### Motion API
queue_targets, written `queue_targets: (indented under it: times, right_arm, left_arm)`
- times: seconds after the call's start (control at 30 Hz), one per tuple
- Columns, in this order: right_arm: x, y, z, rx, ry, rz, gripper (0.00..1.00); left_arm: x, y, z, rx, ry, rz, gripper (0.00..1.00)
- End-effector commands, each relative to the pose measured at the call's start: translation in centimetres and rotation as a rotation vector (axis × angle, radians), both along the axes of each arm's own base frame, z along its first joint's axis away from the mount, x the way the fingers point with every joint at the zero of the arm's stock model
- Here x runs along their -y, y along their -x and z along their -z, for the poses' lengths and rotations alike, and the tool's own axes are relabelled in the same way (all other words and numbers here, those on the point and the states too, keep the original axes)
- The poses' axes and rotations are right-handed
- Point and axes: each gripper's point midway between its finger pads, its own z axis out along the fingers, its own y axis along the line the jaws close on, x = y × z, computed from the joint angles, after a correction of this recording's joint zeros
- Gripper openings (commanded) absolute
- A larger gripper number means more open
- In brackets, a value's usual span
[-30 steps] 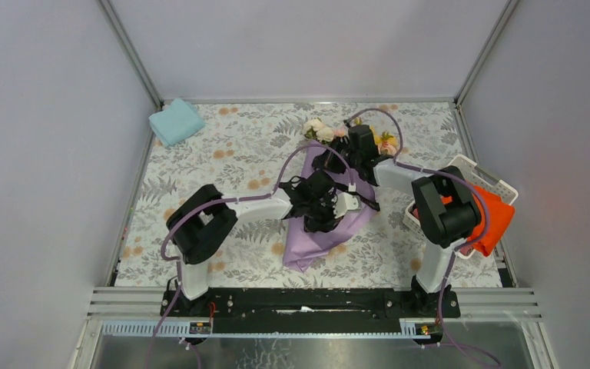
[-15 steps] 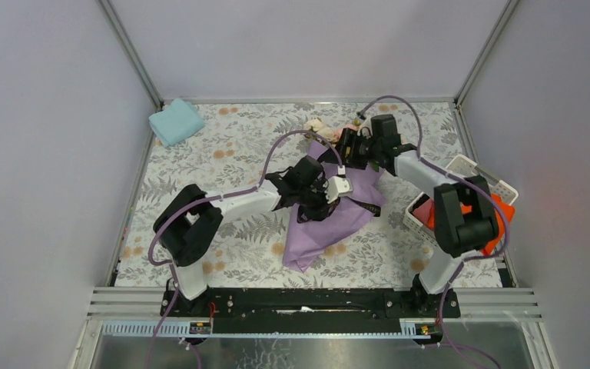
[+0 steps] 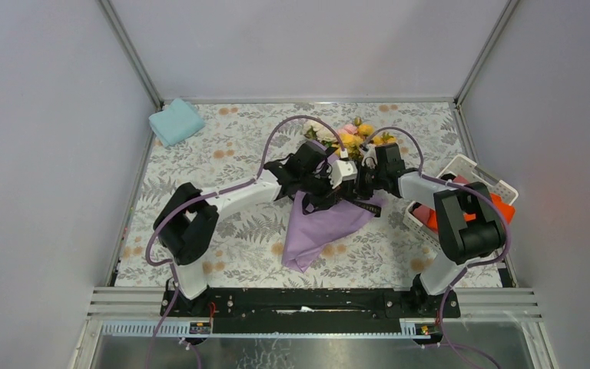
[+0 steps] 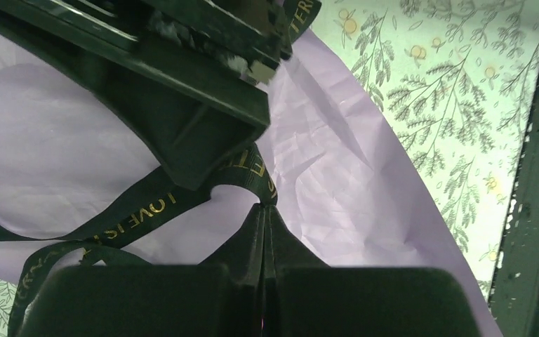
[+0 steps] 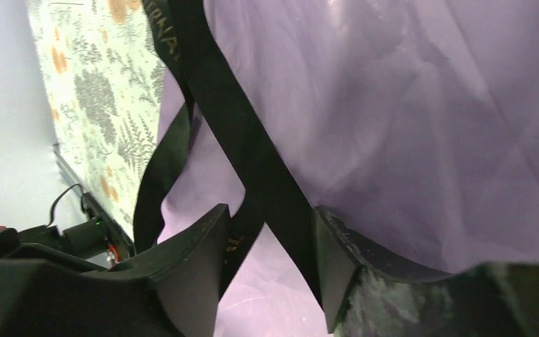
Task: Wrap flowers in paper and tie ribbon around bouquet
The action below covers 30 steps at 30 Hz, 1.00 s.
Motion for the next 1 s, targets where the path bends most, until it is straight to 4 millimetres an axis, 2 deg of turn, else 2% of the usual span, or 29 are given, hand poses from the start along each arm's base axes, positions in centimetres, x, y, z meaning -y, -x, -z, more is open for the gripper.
queue_targets:
  times: [0.0,0.07,0.17,0.33,0.47,0.67,0.83,0.9,0.97]
  right_arm:
    - [-1.3,-0.4,-1.4,0.048,-0.117,-0.043,0.48]
    - [-1.2,-0.3,-1.0,0.031,-0.144,-0.03,0.39]
    - [-0.9,-0.5,-0.6,0.017,-0.185,0.002,0.32]
    - [-0.6,-0.8,-0.4,0.016,-0.191,0.012,0.39]
    - [-0.5,-1.0,0.1,0.014,-0.179,0.018,0.38]
    - [-0.7,-0.9,0.4,-0.001,-0.201,0.019,0.11]
    - [-0.7,-1.0,0.3,-0.003,-0.203,0.024,0.01]
    - [-0.8,-0.9,0.3,-0.005,-0.206,0.023,0.0]
    - [-0.7,-0.8,0.3,-0.008,-0.209,0.024,0.0]
  left_arm:
    - [0.4,-0.9,-2.4,-0.038,0.046,-0.025,0.0]
    - [0.5,-1.0,-3.6,-0.047,0.06,-0.027,0.0]
    - [0.5,-1.4,-5.4,-0.03,0.071,-0.029,0.0]
    - [0.3,-1.6,-8.3,-0.012,0.086,-0.017,0.0]
    - [0.3,-1.9,-11.5,0.007,0.118,-0.026,0.0]
    - [1.6,-3.1,-15.6,-0.006,0.191,-0.075,0.0]
    - [2.2,-5.5,-17.3,0.097,0.173,-0.095,0.0]
    - [2.1,-7.2,-17.3,0.158,0.153,-0.124,0.0]
    - [2.6,-8.2,-16.1,0.153,0.139,-0.145,0.0]
